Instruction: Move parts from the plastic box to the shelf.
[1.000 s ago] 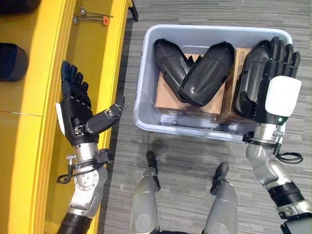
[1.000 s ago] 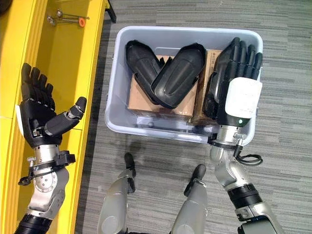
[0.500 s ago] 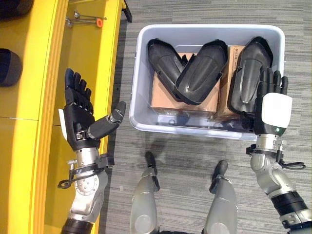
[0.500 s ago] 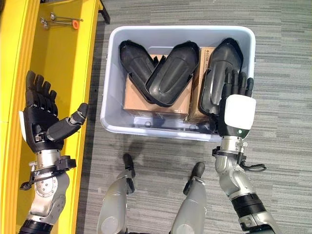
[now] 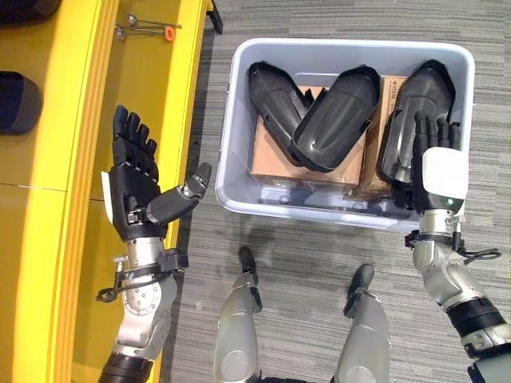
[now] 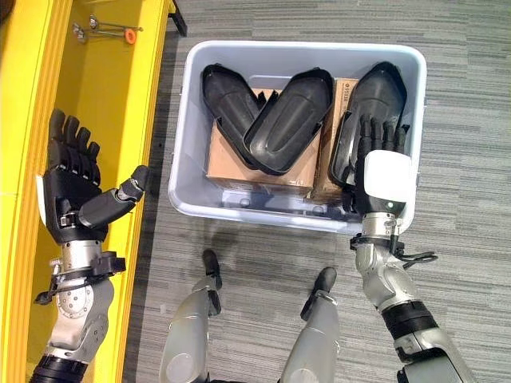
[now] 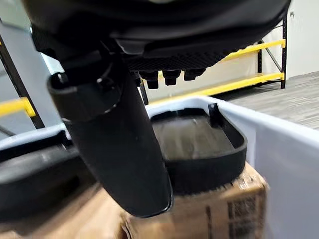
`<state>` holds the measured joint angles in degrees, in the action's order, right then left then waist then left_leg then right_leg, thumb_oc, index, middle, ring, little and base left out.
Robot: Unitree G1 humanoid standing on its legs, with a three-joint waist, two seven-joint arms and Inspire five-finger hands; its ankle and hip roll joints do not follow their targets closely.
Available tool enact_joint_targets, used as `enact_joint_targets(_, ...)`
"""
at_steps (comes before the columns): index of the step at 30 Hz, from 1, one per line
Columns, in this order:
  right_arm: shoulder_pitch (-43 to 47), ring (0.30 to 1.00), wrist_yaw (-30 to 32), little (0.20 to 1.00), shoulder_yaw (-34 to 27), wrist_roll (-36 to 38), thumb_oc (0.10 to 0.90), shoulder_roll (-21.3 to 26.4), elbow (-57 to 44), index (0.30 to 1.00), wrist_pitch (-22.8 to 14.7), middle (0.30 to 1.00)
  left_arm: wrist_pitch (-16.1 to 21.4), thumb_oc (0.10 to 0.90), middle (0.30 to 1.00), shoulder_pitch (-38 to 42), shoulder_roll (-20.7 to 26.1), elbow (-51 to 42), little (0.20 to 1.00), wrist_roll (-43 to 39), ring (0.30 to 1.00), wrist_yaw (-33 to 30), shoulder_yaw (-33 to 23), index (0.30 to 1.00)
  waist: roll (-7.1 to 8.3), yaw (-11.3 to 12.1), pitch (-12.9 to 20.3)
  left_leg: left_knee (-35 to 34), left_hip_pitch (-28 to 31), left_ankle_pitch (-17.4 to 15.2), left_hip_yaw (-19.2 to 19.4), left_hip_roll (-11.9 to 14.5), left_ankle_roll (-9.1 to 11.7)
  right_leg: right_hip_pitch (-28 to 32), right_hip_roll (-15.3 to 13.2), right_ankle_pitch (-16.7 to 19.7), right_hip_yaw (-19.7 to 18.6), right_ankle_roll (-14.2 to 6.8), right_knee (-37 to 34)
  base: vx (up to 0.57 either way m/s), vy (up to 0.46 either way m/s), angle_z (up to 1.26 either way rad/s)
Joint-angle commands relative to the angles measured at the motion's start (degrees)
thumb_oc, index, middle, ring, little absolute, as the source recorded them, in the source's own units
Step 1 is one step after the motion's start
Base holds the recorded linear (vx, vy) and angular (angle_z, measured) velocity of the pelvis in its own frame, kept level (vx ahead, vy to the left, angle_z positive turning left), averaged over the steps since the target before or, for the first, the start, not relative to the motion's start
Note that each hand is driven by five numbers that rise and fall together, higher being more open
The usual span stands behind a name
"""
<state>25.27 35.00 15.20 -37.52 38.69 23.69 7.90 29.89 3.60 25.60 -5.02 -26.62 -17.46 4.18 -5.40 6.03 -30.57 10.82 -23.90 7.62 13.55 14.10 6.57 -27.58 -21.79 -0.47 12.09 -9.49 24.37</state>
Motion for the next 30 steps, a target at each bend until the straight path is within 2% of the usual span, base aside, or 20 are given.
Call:
enact_joint_targets(1, 8.68, 1.0, 2.18, 1.0, 0.79, -0.38, 0.9, 3.09, 0.92, 1.0, -0.4, 1.0, 4.62, 0.9, 1.0, 3.44, 2.28, -4.64, 1.0, 0.17, 1.0, 0.95, -3.5, 1.0, 0.59, 2.22, 0.78, 0.69, -1.09, -1.4, -0.95, -0.34, -1.06, 0.2, 1.94, -3.15, 4.22, 2.24, 4.43, 0.01, -0.03, 0.01)
enact_joint_targets(9, 13.18, 1.0, -1.47, 1.0, 4.49, 2.96, 0.9, 3.43, 7.13, 1.0, 0.34, 1.0, 4.55, 0.9, 1.0, 4.24, 2.41, -3.8, 1.0, -0.53, 1.0, 2.11, -2.95, 1.0, 0.33, 3.32, 0.78, 0.78, -1.4, -1.06, -1.5, -0.37, -0.98, 0.18, 1.53, -3.29, 4.96, 2.36, 5.21, 0.0, -0.004, 0.05)
enact_joint_targets(11, 13.79, 1.0, -3.12, 1.0, 5.19, 4.34, 0.9, 3.11, 8.99, 1.0, 1.46, 1.0, 4.44, 0.9, 1.0, 4.3, 2.29, -3.75, 1.0, -0.23, 1.0, 1.82, -2.63, 1.0, 0.04, 3.39, 0.78, 0.99, -1.39, -1.1, -1.61, -0.4, -1.04, 0.08, 1.35, -3.5, 4.9, 2.51, 5.78, 0.01, 0.014, 0.05)
enact_joint_targets(18, 15.85, 1.0, -3.26, 1.0, 6.43, 4.24, 0.9, 1.16, 15.59, 1.0, 1.53, 1.0, 4.46, 0.9, 1.0, 5.11, 2.05, -2.74, 1.0, -0.53, 1.0, 2.56, -2.02, 1.0, -0.73, 3.88, 0.78, 1.11, -1.45, -1.07, -1.6, -0.68, -1.19, -0.29, 0.81, -3.47, 5.08, 2.74, 6.41, 0.0, 0.0, 0.0)
enact_joint_targets(21, 17.26, 1.0, -3.75, 1.0, 7.67, 5.56, 0.9, 0.56, 18.29, 1.0, 3.31, 1.0, 4.51, 0.9, 1.0, 5.46, 1.97, -2.33, 1.0, -1.01, 1.0, 3.4, -1.71, 1.0, -0.99, 4.19, 0.78, 1.06, -1.55, -0.96, -1.48, -0.68, -1.16, -0.45, 0.65, -3.34, 5.12, 2.8, 6.45, 0.0, 0.0, 0.0)
enact_joint_targets(23, 18.31, 1.0, -2.04, 1.0, 8.63, 7.94, 0.9, 0.18, 21.36, 1.0, 5.76, 1.0, 4.16, 0.9, 1.0, 5.89, 1.76, -2.15, 1.0, -0.71, 1.0, 3.2, -1.04, 1.0, -1.19, 4.41, 0.78, 1.02, -1.64, -0.91, -1.66, -0.74, -1.16, -0.65, 0.64, -3.32, 5.06, 2.86, 6.58, 0.0, 0.0, 0.0)
enact_joint_targets(26, 19.35, 1.0, -3.53, 1.0, 8.03, 10.85, 0.9, -0.54, 24.33, 1.0, 5.49, 1.0, 4.48, 0.9, 1.0, 6.35, 1.72, -1.55, 1.0, -0.52, 1.0, 2.91, -0.49, 1.0, -1.53, 4.41, 0.78, 1.16, -2.21, -0.96, -1.72, -0.76, -1.21, -1.42, 0.57, -3.31, 4.91, 2.95, 6.9, 0.0, 0.0, 0.0)
enact_joint_targets(27, 19.72, 1.0, -5.6, 1.0, 8.01, 10.36, 0.9, -0.91, 25.22, 1.0, 5.92, 1.0, 4.66, 0.9, 1.0, 6.48, 1.69, -1.28, 1.0, -0.49, 1.0, 2.95, -0.29, 1.0, -1.6, 4.48, 0.78, 1.19, -2.36, -0.97, -1.76, -0.83, -1.17, -1.48, 0.5, -3.31, 4.95, 2.99, 6.84, 0.0, 0.0, 0.0)
enact_joint_targets(30, 19.69, 1.0, -6.7, 1.0, 9.06, 10.77, 0.9, -1.35, 26.31, 1.0, 6.17, 1.0, 5.09, 0.9, 1.0, 6.63, 1.78, -1.28, 1.0, -0.75, 1.0, 3.34, -0.08, 1.0, -1.82, 4.56, 0.78, 1.35, -2.65, -0.92, -1.67, -0.87, -1.2, -2.02, 0.29, -3.38, 4.9, 3.06, 7.46, 0.0, 0.0, 0.0)
